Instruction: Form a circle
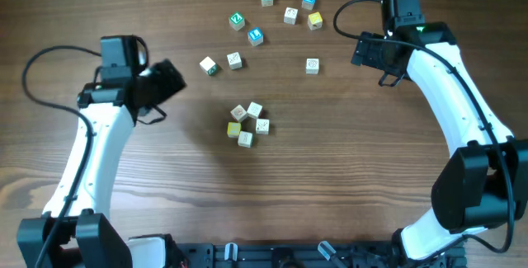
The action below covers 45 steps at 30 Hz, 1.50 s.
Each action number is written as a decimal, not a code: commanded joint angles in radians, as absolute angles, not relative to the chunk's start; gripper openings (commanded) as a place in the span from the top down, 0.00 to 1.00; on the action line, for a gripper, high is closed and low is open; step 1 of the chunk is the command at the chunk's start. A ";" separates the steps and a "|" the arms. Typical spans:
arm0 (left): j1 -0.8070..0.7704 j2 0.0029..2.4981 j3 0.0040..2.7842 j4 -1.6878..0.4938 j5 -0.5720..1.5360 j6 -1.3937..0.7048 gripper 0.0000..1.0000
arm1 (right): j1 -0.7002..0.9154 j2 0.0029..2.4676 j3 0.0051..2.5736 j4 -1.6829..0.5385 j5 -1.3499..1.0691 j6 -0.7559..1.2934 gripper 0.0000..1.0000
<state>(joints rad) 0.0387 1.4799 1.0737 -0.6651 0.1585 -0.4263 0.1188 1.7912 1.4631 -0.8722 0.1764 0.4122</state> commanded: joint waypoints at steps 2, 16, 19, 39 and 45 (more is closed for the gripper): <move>-0.102 1.486 1.079 -0.839 0.231 -0.238 0.46 | 0.123 1.782 1.471 -0.872 0.178 0.393 0.00; -0.493 1.487 0.893 -0.810 0.092 -0.239 0.47 | 0.123 1.782 1.471 -0.872 0.179 0.393 0.00; -0.522 1.488 0.862 -0.751 0.091 -0.239 0.47 | 0.123 1.782 1.471 -0.872 0.178 0.393 0.00; -0.548 1.592 0.783 -0.525 0.029 -0.243 0.51 | 0.123 1.782 1.471 -0.872 0.179 0.393 0.00; -0.548 1.592 0.783 -0.504 0.028 -0.241 0.52 | 0.123 1.782 1.471 -0.872 0.179 0.393 0.00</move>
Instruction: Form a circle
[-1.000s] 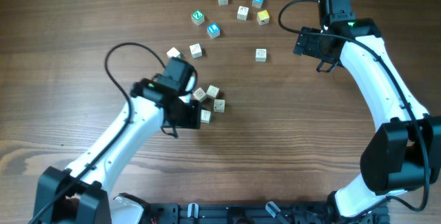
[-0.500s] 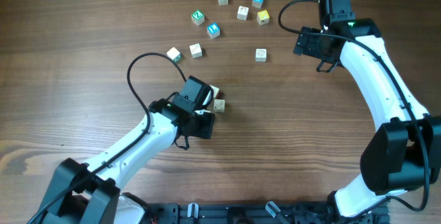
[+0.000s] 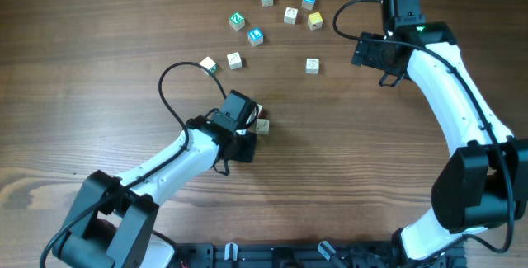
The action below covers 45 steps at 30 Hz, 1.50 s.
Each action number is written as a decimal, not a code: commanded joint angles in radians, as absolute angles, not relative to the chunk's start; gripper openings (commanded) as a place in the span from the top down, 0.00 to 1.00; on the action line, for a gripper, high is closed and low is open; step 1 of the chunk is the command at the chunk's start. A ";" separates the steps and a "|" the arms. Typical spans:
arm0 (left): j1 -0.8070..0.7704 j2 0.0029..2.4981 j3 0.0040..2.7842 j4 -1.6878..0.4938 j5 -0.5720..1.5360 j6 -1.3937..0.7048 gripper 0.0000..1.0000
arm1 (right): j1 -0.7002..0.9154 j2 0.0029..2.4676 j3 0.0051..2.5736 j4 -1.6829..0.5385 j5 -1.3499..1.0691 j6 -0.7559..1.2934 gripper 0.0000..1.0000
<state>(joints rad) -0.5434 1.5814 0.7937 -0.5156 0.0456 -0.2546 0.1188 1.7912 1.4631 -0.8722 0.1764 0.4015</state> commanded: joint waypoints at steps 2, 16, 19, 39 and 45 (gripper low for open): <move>-0.548 1.592 0.783 -0.503 0.028 -0.241 0.53 | 0.123 1.782 1.471 -0.872 0.179 0.393 0.00; -0.548 1.592 0.784 -0.459 0.029 -0.241 0.67 | 0.123 1.782 1.471 -0.872 0.178 0.393 0.00; -0.548 1.592 0.784 -0.459 0.029 -0.241 0.67 | 0.123 1.782 1.471 -0.872 0.178 0.393 0.00; -0.548 1.592 0.784 -0.434 0.039 -0.239 0.62 | 0.123 1.782 1.471 -0.872 0.179 0.393 0.00; -0.548 1.592 0.784 -0.434 0.040 -0.239 0.59 | 0.123 1.782 1.471 -0.872 0.178 0.393 0.00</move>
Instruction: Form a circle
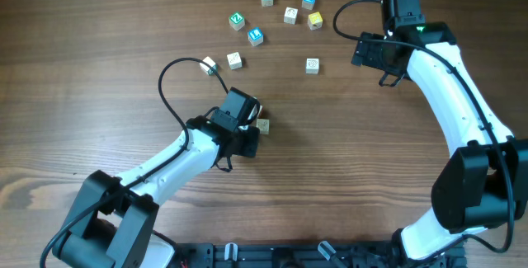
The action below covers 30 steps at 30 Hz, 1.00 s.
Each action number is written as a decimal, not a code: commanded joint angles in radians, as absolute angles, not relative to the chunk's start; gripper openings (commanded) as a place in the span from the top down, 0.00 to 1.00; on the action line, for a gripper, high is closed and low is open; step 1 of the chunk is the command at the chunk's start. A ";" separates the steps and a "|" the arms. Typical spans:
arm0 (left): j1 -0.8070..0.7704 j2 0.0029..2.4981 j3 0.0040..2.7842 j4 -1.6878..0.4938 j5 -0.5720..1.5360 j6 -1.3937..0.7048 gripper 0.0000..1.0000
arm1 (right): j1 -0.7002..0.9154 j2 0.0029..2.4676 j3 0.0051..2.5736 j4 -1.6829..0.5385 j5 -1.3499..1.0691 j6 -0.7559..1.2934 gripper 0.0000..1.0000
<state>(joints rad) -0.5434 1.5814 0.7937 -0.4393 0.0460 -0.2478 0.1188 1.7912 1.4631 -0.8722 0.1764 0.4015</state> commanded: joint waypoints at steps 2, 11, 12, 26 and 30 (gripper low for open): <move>-0.548 1.591 0.784 -0.434 0.039 -0.239 0.59 | 0.123 1.782 1.471 -0.872 0.179 0.393 0.00; -0.540 1.400 0.847 -0.531 0.030 -0.255 0.58 | 0.123 1.782 1.471 -0.872 0.178 0.393 0.00; -0.532 1.369 0.849 -0.534 0.023 -0.277 0.58 | 0.123 1.782 1.471 -0.872 0.179 0.393 0.00; -0.506 1.497 0.849 -0.652 0.115 -0.276 0.96 | 0.123 1.782 1.471 -0.872 0.179 0.393 0.00; -0.565 1.586 0.849 -0.651 0.115 -0.276 0.96 | 0.123 1.782 1.471 -0.872 0.179 0.393 0.00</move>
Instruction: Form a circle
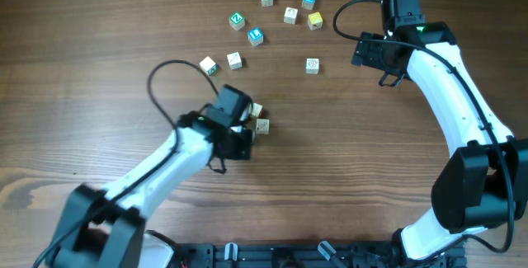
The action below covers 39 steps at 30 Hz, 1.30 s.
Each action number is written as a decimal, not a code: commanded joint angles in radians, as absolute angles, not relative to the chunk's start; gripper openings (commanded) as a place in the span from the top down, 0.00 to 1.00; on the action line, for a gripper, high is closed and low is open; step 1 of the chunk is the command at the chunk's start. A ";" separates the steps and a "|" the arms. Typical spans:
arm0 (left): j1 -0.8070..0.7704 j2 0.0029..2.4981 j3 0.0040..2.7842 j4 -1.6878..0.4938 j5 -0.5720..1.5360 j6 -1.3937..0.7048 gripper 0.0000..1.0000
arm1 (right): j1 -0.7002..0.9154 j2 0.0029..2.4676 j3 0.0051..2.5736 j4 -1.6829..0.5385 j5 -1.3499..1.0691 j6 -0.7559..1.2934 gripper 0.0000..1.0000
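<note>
Several small lettered cubes lie in a loose arc at the far middle of the table, from a white-green cube [209,66] on the left, past a green cube, to a white cube [312,65] on the right. Nearer the middle sits a small cluster. Two pale cubes of it [256,110] [261,125] show. The rest is hidden under my left gripper [238,134], which is down over the cluster's left side with its fingers covered by the wrist. My right gripper [360,52] hovers right of the arc, apart from every cube.
The left arm's black cable [169,74] loops over the table left of the cluster. The right arm [462,103] runs down the right side. Bare wood table [99,21] lies to the left of the cubes.
My left gripper has shifted slightly to the left over the cluster, and the arm's elbow has swung left. The two pale cubes on the cluster's right show more. The right arm is still.
My left gripper first hung at the far left, away from a cluster of several cubes in the middle. It then stood down on the cluster's left side, covering part of it, and stayed there with small shifts. The arc of cubes and my right arm stayed unchanged.
</note>
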<state>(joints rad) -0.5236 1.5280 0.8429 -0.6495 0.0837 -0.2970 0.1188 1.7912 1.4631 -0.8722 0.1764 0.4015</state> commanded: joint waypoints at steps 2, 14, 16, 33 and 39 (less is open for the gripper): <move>-0.586 1.616 0.849 -0.648 0.110 -0.276 0.95 | 0.123 1.782 1.471 -0.872 0.178 0.393 0.00; -0.593 1.637 0.849 -0.560 0.088 -0.276 0.90 | 0.123 1.782 1.471 -0.872 0.179 0.393 0.00; -0.593 1.637 0.849 -0.555 0.085 -0.276 0.89 | 0.123 1.782 1.471 -0.872 0.179 0.393 0.00; -0.593 1.637 0.849 -0.514 0.084 -0.268 0.90 | 0.123 1.782 1.471 -0.872 0.179 0.393 0.00; -0.593 1.560 0.906 -0.565 0.089 -0.269 0.93 | 0.123 1.782 1.471 -0.872 0.179 0.393 0.00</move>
<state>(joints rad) -0.5911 1.6287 0.8467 -0.5385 0.0948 -0.2893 0.1188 1.7912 1.4631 -0.8722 0.1764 0.4015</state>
